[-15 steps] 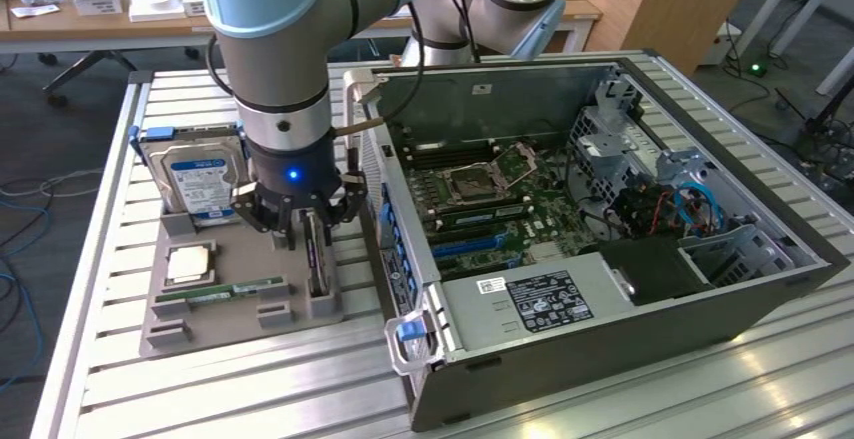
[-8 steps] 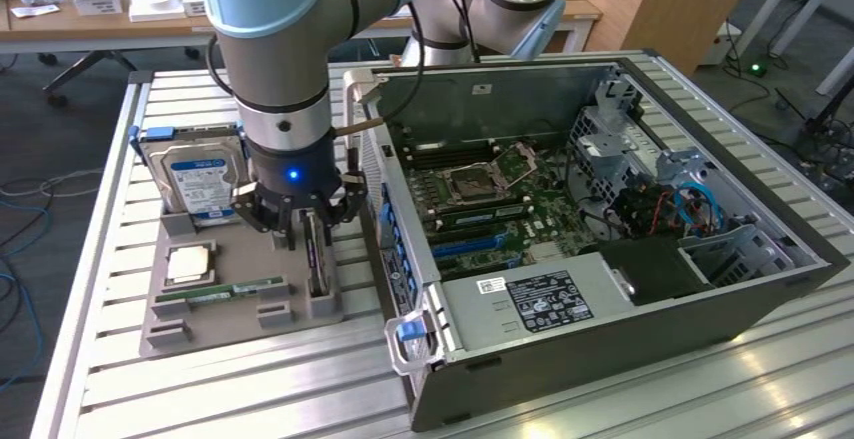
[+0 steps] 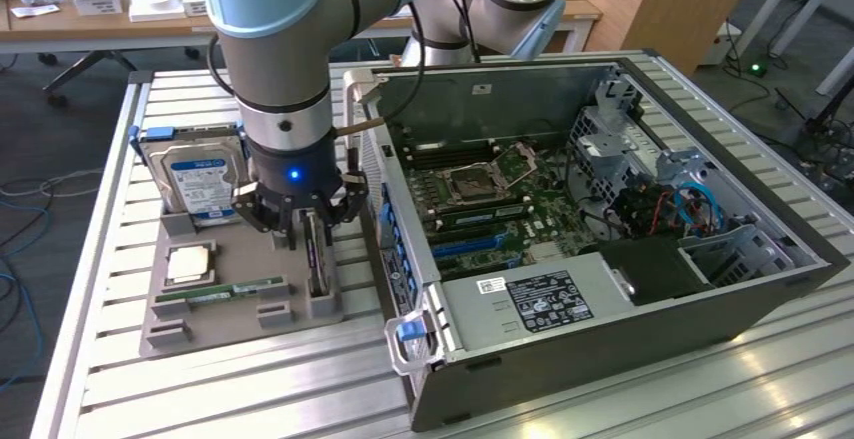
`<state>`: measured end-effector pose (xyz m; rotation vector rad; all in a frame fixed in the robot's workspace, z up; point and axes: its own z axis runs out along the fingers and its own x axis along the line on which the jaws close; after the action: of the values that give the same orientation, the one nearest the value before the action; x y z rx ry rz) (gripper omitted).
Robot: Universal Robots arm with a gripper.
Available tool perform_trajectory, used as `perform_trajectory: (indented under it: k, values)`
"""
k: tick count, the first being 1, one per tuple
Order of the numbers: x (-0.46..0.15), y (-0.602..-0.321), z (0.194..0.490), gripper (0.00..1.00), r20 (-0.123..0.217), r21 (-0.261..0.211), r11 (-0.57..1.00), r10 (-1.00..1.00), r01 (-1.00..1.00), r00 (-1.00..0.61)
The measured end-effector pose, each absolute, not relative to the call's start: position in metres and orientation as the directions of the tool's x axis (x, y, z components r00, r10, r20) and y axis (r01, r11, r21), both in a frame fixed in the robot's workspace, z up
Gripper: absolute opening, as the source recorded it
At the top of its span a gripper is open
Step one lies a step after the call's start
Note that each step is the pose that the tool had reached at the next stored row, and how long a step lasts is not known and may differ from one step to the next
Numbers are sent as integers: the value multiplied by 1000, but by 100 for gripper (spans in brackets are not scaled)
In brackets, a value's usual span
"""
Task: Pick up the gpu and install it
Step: 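Pick up the gpu and move the gpu toward the slot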
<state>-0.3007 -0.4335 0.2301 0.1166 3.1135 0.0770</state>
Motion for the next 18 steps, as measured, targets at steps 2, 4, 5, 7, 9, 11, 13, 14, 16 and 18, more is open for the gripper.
perform_trajectory:
  k: [2,4,5,7,9,11,13,14,16,18]
  values:
    - [-301,-433,230,47,-23,50,996,75,74,-997]
    - [-301,-433,230,46,-23,50,996,75,74,-997]
    - [-301,-433,230,46,-23,50,996,75,74,-997]
    - [-301,-433,230,39,-23,50,996,75,74,-997]
    - [-301,-433,230,39,-23,50,996,75,74,-997]
    - [-301,-433,230,39,-23,50,996,75,74,-997]
    - [-301,-433,230,31,-23,50,996,75,74,-997]
    - [-301,-433,230,31,-23,50,996,75,74,-997]
    - [-301,-433,230,26,-23,50,996,75,74,-997]
    - [-301,-433,230,26,-23,50,996,75,74,-997]
